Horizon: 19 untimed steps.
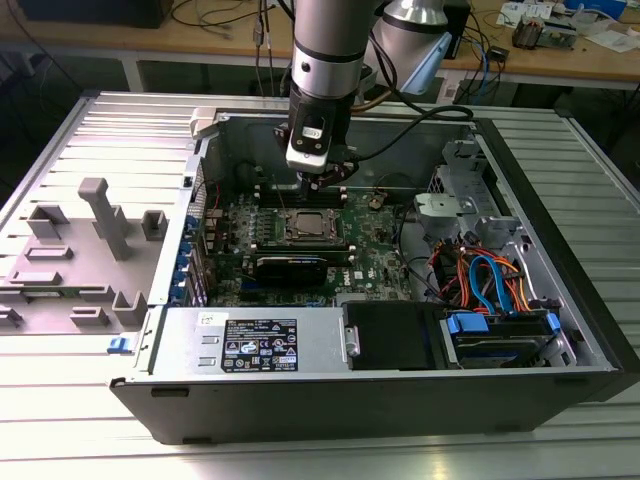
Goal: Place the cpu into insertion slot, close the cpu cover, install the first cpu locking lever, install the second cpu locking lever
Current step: 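Install the first cpu locking lever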
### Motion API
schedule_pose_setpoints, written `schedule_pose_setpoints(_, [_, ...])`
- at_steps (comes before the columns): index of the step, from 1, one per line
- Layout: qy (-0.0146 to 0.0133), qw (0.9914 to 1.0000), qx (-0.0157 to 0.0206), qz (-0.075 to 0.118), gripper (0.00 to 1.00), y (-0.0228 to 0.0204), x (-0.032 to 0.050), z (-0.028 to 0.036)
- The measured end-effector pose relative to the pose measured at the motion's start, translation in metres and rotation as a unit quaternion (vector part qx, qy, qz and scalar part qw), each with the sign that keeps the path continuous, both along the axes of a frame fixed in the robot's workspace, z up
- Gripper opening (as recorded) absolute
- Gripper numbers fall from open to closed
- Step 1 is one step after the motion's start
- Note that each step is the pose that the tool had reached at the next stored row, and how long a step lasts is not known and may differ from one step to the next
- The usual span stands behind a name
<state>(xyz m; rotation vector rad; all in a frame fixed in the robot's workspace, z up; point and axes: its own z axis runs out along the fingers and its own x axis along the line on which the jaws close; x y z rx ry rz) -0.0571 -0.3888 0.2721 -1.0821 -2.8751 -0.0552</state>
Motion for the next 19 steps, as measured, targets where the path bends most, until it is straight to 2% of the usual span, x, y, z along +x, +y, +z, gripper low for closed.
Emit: schedule_pose_setpoints(19, [0.0000,0.99998,0.0000,0.006,0.11,0.0000,0.0000,0.0000])
